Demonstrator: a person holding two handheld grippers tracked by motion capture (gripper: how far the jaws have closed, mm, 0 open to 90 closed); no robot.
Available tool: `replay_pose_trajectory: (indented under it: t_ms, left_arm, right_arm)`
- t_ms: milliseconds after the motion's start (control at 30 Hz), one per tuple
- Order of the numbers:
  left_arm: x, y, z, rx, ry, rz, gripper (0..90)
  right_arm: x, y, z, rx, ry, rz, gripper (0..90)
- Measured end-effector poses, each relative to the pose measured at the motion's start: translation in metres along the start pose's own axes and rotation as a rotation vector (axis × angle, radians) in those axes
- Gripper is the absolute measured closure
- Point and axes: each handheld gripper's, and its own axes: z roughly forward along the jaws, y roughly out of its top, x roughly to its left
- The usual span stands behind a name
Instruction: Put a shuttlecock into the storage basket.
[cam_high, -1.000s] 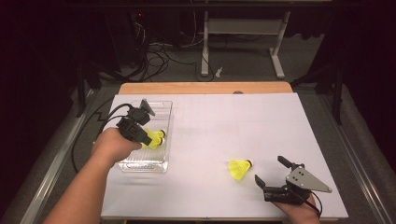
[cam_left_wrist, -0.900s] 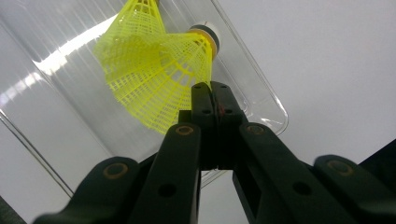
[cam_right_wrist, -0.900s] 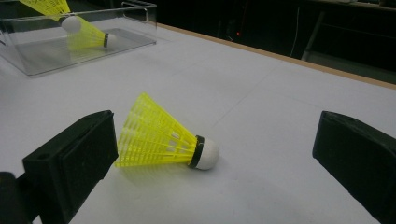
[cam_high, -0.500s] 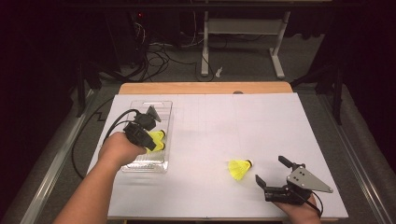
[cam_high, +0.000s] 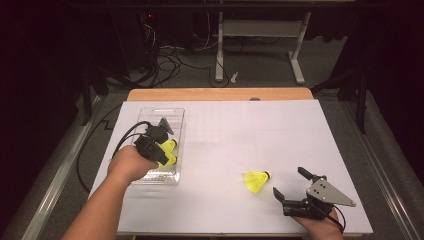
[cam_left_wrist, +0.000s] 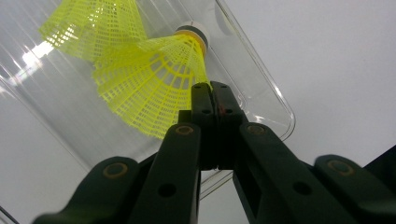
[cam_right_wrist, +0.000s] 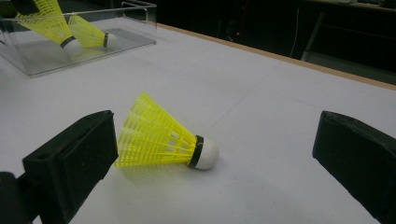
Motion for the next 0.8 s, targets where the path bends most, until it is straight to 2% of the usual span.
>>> replay_pose_trajectory:
  t_ms: [367,600,800]
  left_arm:
    - [0.002,-0.004,0.007,0.001,-0.025,0.001,89.8]
    - [-0.001,-0.005,0.009,0.000,-0.027,0.009,89.7]
    - [-0.002,-0.008,0.012,0.015,-0.043,0.012,89.4]
  right_arm:
    - [0.001,0.000,0.000,0.000,0.001,-0.001,0.7]
    - [0.001,0.000,0.000,0.002,0.000,0.000,0.7]
    - [0.001,-0.001,0.001,0.003,0.001,0.000,0.7]
